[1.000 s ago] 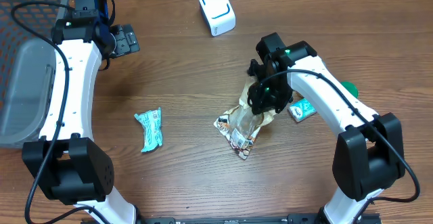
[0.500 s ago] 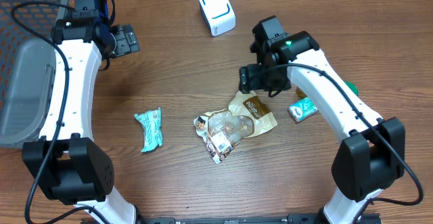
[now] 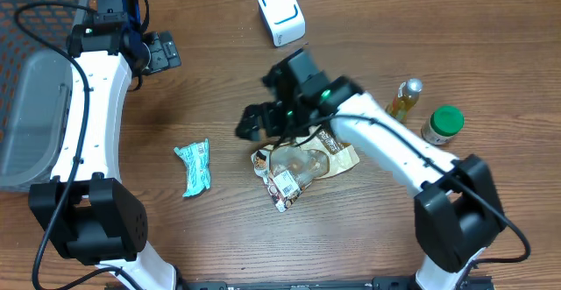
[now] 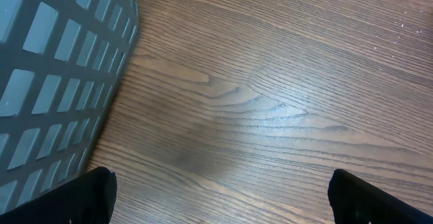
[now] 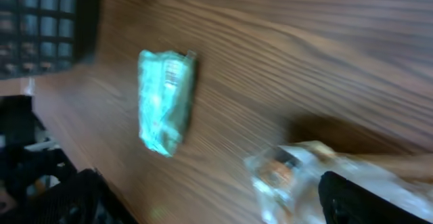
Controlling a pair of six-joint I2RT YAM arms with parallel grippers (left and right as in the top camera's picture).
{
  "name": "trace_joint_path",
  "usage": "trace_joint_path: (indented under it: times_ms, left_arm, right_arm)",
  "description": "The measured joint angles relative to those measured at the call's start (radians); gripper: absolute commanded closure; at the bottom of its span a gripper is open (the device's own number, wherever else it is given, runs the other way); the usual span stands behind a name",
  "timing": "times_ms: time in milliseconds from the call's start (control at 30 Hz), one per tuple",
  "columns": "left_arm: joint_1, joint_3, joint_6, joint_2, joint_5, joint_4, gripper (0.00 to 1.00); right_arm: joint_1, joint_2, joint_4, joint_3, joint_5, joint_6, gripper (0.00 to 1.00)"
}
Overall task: Scan the item barcode
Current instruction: 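Lower the left gripper onto the mint-green packet and grasp it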
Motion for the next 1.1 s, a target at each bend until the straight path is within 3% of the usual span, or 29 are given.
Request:
trace_joint_path:
  times_ms: [100,133,167,200,233,267,300,333,400,667,867,1100]
  left_arm:
    - [0.000,0.000,0.000,0.000,0.013,-0.021,0.00]
    - [0.000,0.003,0.000,0.000,0.026,-0.054,0.17]
    - [0.000,0.003,0.000,0.000,0.036,-0.085,0.62]
    - [0.000,0.003,-0.002,0.000,0.052,-0.109,0.83]
    - [0.000,0.003,0.000,0.000,0.064,-0.126,0.92]
    - [0.000,0.003,0.001,0.000,0.076,-0.151,0.92]
    - [0.000,0.003,0.000,0.000,0.089,-0.200,0.76]
    - [0.000,0.003,0.000,0.000,0.095,-0.231,0.74]
    - [0.000,0.003,0.002,0.000,0.099,-0.307,0.96]
    - [-0.006,-0.118,-0.011,0.000,0.111,-0.393,0.96]
    - [-0.018,-0.316,-0.017,0.000,0.118,-0.319,0.95]
    - [-0.018,-0.392,0.066,0.000,0.235,-0.314,0.91]
  right_arm:
    - [0.051,0.000,0.122,-0.055,0.000,0.054,0.46]
    - [0.068,0.000,0.155,-0.075,0.010,0.071,0.56]
    - [0.081,0.000,0.174,-0.087,0.022,0.082,0.64]
    - [0.098,0.000,0.183,-0.105,0.053,0.111,0.69]
    - [0.107,0.000,0.183,-0.116,0.075,0.124,0.73]
    - [0.116,0.000,0.182,-0.129,0.098,0.131,0.74]
    - [0.125,0.000,0.182,-0.146,0.133,0.137,0.75]
    - [0.128,0.000,0.180,-0.156,0.148,0.140,0.78]
    - [0.129,0.000,0.175,-0.180,0.192,0.150,0.80]
    - [0.078,0.001,0.125,-0.219,0.308,0.175,0.83]
    - [0.005,0.000,0.069,-0.220,0.382,0.177,0.80]
    - [-0.090,0.000,0.048,-0.219,0.330,0.126,0.72]
